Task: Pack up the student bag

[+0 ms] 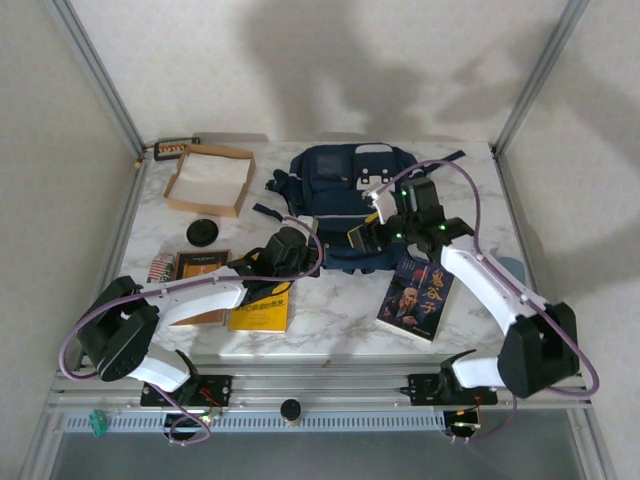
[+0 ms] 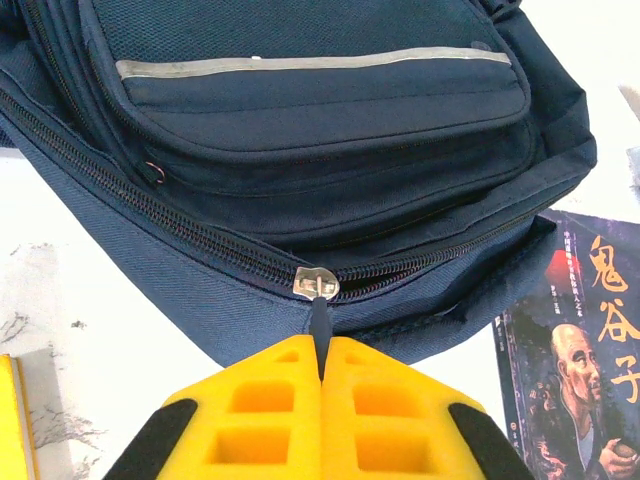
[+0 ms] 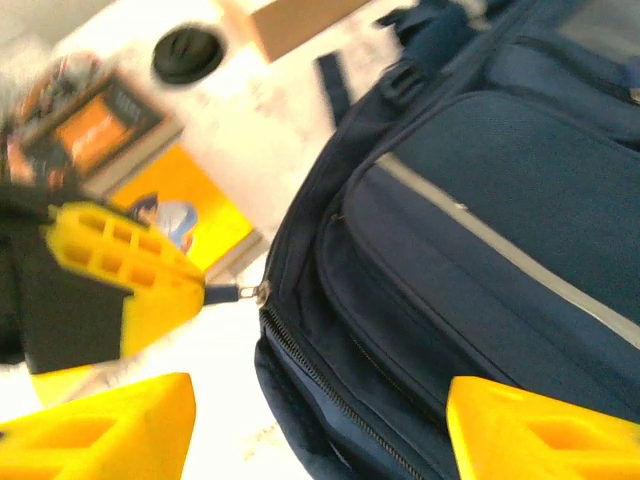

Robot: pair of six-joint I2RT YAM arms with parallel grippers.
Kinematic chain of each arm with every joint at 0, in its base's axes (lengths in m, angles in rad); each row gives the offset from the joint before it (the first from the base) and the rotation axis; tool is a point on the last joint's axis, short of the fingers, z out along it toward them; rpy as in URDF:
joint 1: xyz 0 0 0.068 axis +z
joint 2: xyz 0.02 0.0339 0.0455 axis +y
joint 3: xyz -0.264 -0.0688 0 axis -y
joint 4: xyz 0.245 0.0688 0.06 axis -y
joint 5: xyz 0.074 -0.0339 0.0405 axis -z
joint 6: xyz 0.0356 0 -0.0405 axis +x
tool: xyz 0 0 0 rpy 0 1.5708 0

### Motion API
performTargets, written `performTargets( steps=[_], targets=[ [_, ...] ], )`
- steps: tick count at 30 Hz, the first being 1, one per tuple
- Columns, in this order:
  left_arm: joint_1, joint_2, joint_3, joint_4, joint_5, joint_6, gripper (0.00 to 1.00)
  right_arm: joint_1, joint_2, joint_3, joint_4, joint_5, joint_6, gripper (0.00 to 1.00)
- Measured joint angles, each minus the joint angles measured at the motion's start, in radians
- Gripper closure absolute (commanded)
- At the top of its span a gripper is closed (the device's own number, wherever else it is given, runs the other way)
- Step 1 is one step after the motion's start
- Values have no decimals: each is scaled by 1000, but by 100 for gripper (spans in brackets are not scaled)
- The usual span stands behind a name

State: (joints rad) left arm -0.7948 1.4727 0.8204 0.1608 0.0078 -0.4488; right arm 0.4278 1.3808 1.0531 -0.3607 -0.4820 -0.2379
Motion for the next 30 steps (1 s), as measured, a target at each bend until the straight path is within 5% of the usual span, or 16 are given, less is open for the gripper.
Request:
performTargets(
  steps=[7,18,30],
  targets=[
    [0,0,0,0,1,0,100,40,94,-8,-5,-72,-269,38],
    [0,0,0,0,2,0,100,97,200,-12,53,-66,-474,44],
    [0,0,0,0,1,-23,100,130,279,-11,163,41,-589,87]
  ],
)
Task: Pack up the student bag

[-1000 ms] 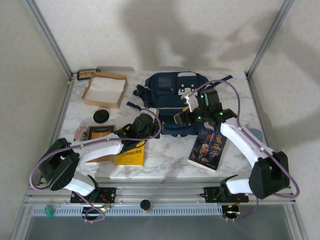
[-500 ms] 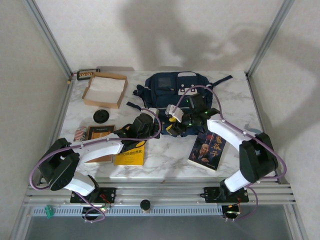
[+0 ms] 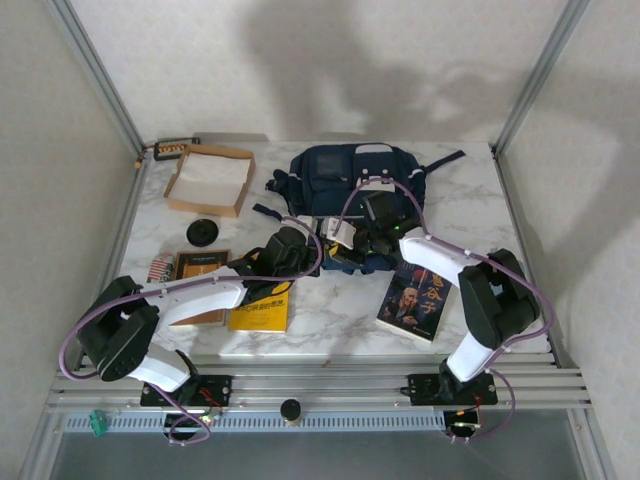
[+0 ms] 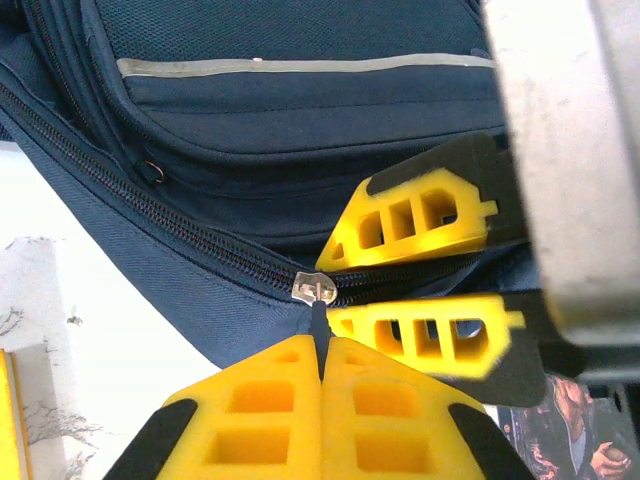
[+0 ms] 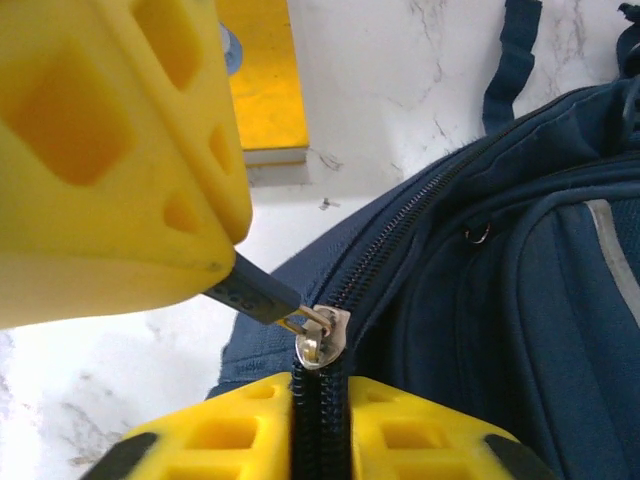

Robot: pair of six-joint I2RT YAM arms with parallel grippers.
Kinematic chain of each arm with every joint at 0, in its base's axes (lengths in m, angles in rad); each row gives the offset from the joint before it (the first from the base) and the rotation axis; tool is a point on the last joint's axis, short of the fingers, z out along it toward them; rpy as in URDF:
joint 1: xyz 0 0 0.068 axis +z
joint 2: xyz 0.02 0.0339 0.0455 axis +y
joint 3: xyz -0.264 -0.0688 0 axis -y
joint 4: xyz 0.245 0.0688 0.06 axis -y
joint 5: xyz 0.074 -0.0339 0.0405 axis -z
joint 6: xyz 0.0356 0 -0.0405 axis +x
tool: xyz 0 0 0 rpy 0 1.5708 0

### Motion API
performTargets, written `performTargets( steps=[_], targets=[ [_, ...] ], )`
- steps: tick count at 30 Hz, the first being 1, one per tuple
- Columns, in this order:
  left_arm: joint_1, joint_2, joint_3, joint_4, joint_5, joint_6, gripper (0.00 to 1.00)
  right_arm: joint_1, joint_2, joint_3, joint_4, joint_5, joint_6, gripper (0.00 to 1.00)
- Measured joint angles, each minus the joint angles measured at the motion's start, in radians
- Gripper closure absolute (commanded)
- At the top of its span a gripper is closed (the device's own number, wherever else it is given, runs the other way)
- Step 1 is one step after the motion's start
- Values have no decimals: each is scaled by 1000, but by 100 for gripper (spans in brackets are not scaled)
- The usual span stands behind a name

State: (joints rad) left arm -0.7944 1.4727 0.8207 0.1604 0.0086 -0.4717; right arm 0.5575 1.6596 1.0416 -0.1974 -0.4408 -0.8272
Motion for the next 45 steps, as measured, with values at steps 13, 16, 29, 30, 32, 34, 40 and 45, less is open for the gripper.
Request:
performTargets(
  steps=[13,16,29,30,32,34,40,45],
  targets=[
    [84,-51,1,1,-38,-63,100,17,-214,-95,48,103,-37,100],
    [153,-52,2,0,-38,-76,100,17,-262,-110,51,104,-42,100],
    [398,120,52,53,7,-82,100,17,-287,-115,65,25,-63,100],
    [407,129,56,54,13,-82,100,18,-277,-116,79,17,-62,100],
    [420,137,56,60,25,-83,100,21,-247,-121,118,-2,-48,100],
    [428,138,54,71,33,-83,100,24,-216,-129,156,-15,-33,100],
    [438,138,41,79,56,-85,80,30,-150,-119,163,-38,43,70],
    [438,85,30,51,90,-87,52,31,-167,-75,171,-28,232,60]
  ],
)
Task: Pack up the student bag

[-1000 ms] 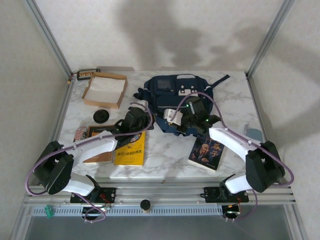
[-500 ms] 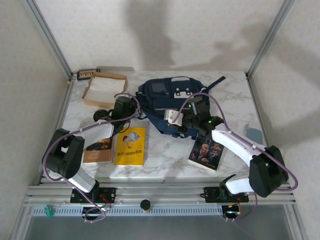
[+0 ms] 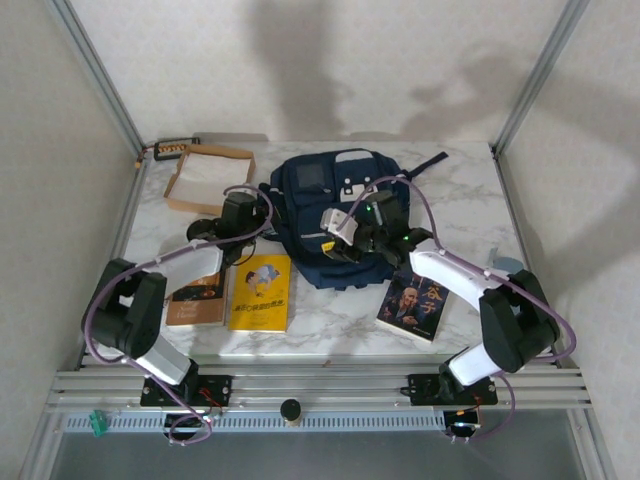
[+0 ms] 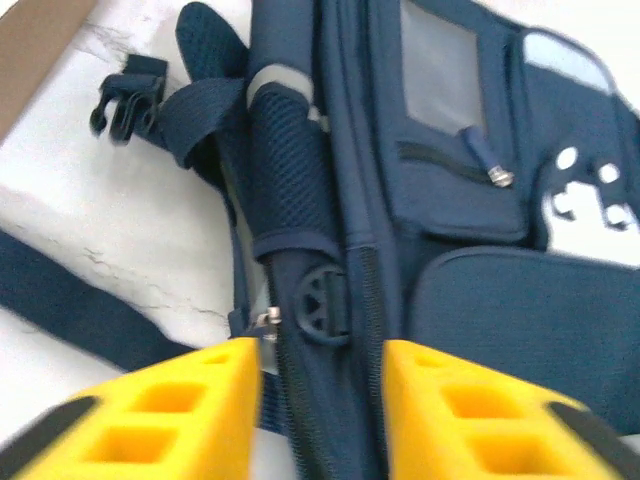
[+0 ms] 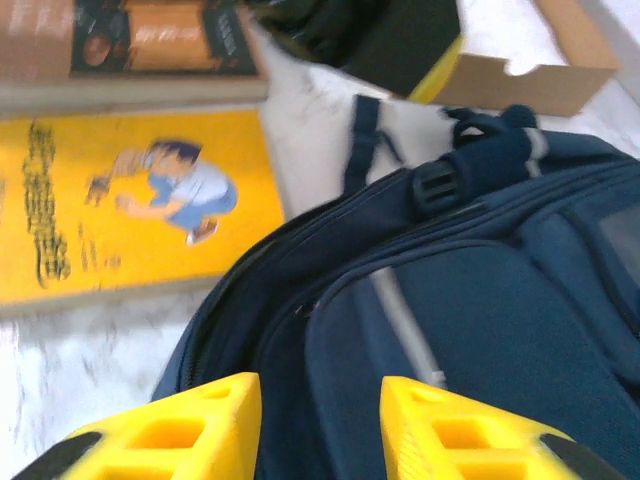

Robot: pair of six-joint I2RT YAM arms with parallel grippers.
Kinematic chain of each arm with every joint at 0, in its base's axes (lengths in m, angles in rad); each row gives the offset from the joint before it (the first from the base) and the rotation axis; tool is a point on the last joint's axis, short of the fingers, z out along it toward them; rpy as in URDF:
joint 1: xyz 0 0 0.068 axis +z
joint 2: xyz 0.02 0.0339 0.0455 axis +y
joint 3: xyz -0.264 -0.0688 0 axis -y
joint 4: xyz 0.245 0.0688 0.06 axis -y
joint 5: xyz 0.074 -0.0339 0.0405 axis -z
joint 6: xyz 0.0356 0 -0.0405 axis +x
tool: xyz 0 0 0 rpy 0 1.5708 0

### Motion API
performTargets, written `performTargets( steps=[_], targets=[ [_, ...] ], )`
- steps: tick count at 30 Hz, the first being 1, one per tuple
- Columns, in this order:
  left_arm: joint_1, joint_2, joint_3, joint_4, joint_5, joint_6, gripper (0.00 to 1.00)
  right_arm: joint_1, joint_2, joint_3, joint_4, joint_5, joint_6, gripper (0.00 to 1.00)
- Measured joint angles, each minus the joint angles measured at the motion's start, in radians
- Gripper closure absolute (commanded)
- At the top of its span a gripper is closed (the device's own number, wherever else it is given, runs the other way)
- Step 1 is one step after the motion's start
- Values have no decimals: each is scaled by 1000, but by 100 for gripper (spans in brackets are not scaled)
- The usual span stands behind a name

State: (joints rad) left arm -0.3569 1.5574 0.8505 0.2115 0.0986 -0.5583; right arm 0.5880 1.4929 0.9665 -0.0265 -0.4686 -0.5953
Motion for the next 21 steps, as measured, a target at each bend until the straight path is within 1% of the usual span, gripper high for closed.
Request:
performTargets(
  steps=[2,3,4,6,8,10,12,13,15,18,21],
  targets=[
    [-1,-58,-21,-5,16,-8,49,-6,-34,0,6,6,109,57],
    [-3,-93,-36,-6,23,-14,49,-13,-56,0,8,3,167,49],
    [-6,-129,-50,-7,29,-21,48,-29,-82,-3,10,-6,244,43],
    [-21,-184,-73,-10,38,-38,45,-78,-138,-17,20,-25,376,37],
    [-56,-229,-94,-12,42,-56,42,-133,-198,-40,26,-39,512,22],
    [-118,-262,-114,-18,44,-75,40,-190,-273,-82,28,-40,657,10],
    [-183,-280,-125,-38,44,-86,38,-227,-328,-112,-1,-35,767,6],
    [-220,-286,-130,-45,43,-94,38,-248,-353,-118,-39,-16,832,2],
    [-284,-296,-143,-53,39,-109,37,-278,-384,-118,-121,38,929,1],
    [-386,-301,-163,-57,29,-148,36,-311,-425,-118,-277,151,1064,1],
    [-496,-286,-164,-51,11,-187,35,-344,-474,-141,-415,248,1174,1]
  ],
)
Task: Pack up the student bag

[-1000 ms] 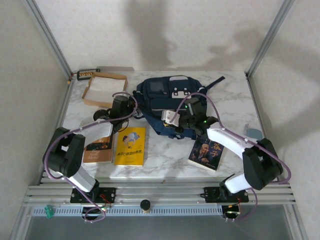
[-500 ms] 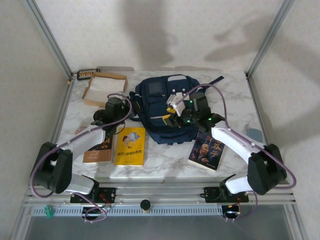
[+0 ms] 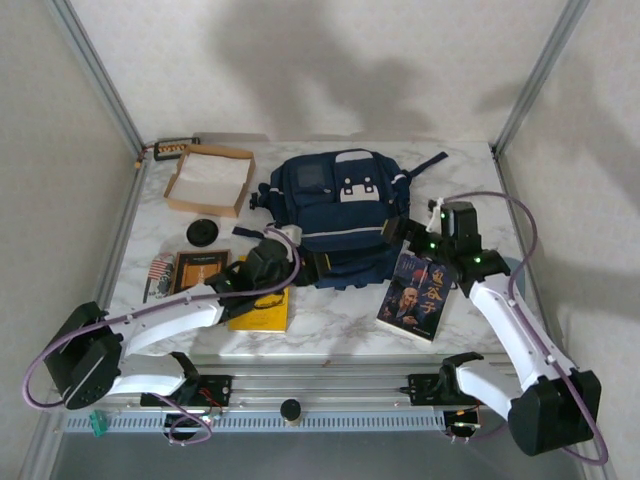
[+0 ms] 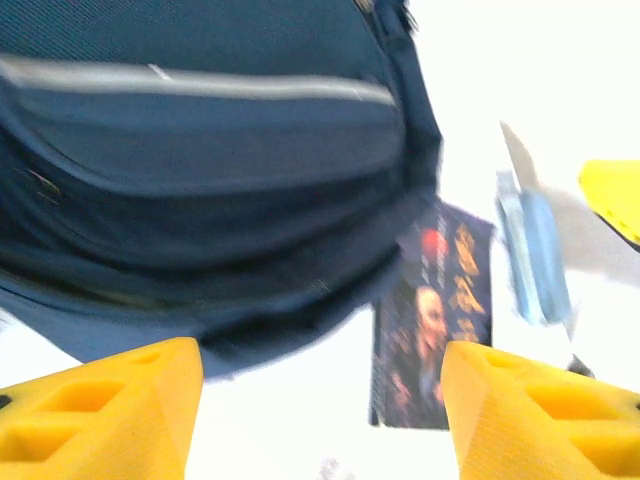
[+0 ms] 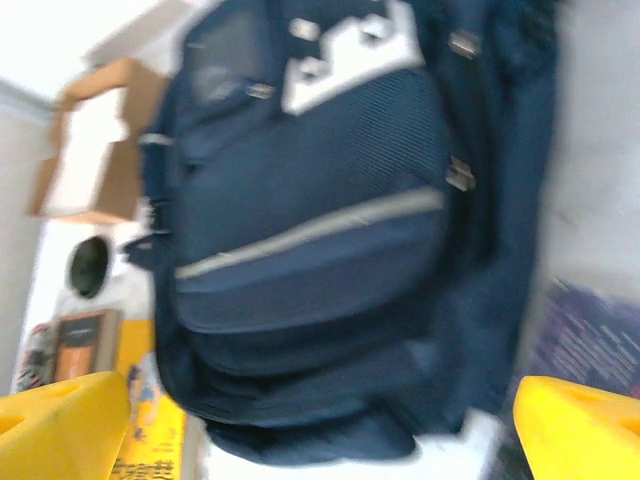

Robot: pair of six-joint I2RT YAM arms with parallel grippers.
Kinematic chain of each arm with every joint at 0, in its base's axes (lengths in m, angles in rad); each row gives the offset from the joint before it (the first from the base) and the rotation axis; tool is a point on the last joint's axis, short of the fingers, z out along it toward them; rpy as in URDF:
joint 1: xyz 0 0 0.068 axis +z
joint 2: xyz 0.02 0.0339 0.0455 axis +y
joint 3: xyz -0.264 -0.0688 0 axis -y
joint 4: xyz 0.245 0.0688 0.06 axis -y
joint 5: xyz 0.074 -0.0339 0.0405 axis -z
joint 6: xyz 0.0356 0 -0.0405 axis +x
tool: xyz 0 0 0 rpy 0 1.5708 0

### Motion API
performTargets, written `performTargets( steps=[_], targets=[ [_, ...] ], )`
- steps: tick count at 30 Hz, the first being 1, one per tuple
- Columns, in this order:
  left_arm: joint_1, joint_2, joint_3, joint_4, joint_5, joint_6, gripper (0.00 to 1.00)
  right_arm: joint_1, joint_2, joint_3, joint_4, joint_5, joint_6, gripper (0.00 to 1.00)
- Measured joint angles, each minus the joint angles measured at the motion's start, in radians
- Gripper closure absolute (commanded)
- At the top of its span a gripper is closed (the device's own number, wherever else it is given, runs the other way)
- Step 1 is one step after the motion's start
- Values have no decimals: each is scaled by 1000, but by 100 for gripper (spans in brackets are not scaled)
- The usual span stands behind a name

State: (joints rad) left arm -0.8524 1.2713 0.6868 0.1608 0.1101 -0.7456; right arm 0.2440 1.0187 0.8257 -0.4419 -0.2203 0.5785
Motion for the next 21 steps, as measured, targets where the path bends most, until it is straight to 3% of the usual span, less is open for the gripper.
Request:
performTargets(
  steps=[4,9,16,21],
  targets=[
    [-145,68,10,37,-9,-63,35,-100,-92,-110,-117,72,93,1],
    [-257,238,109,53,-8,-102,34,-247,-178,-266,-164,84,150,1],
    [-298,512,314,76,2,-113,31,-409,-173,-396,-138,6,146,1],
    [-298,657,428,60,-13,-116,32,-427,-143,-430,-81,-59,146,1]
  ],
)
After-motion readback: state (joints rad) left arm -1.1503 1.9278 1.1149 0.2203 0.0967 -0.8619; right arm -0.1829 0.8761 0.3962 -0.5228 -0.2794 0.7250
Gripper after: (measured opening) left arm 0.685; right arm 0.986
